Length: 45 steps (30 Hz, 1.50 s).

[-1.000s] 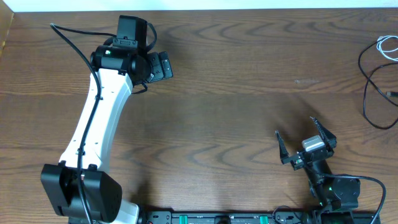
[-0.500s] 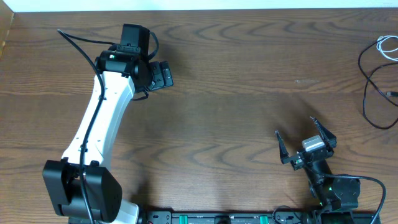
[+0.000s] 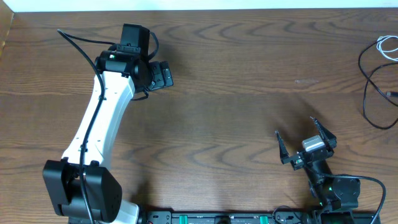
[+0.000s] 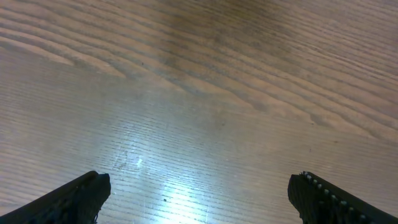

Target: Untangle cables

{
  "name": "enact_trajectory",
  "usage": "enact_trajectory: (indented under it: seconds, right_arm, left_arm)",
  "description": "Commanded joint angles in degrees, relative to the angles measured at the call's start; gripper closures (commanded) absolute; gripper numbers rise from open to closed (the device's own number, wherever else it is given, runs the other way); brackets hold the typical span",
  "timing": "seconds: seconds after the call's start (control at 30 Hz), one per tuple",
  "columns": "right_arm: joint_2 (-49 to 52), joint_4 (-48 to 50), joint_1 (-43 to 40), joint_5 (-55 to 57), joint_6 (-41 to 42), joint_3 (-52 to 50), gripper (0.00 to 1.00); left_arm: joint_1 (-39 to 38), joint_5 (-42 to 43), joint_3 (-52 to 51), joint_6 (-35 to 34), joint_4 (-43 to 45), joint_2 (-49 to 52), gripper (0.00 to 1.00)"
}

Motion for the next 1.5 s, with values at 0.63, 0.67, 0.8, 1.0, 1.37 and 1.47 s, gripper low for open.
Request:
enact_trajectory:
  seconds: [0.63,0.67,0.8,1.0,1.37,1.47]
  right_arm:
    - [-0.44,-0.22,-0.26,0.26,-0.46,-0.15,0.01]
    - [-0.44,-0.22,-0.26,0.26,-0.46,-0.15,0.01]
    - [-0.44,-0.22,-0.26,0.26,-0.46,-0.15,0.01]
    - [-0.44,-0.22,-0.26,0.26,-0.46,-0.15,0.01]
    - [-0.44,-0.22,-0.26,0.26,-0.46,-0.15,0.01]
    - [-0.44,-0.22,-0.26,0.26,-0.46,-0.15,0.01]
  left_arm:
    - [0.09,-0.55,-0.13,0.5,-0.09,-2.56,0.03]
    - [0.09,-0.55,-0.13,0.48,-0.09,-2.73,0.03]
    - [0.11,-0.55,-0.13,0.48,-0.09,-3.76,0.03]
    - [0.09,-0.55,-0.13,0.5,-0.11,-5.88,0.03]
    - [0.09,-0.55,-0.13,0.48,-0.11,-11.06,0.03]
    - [0.09,-0.55,-0.13,0.48,-0.11,-12.74,0.03]
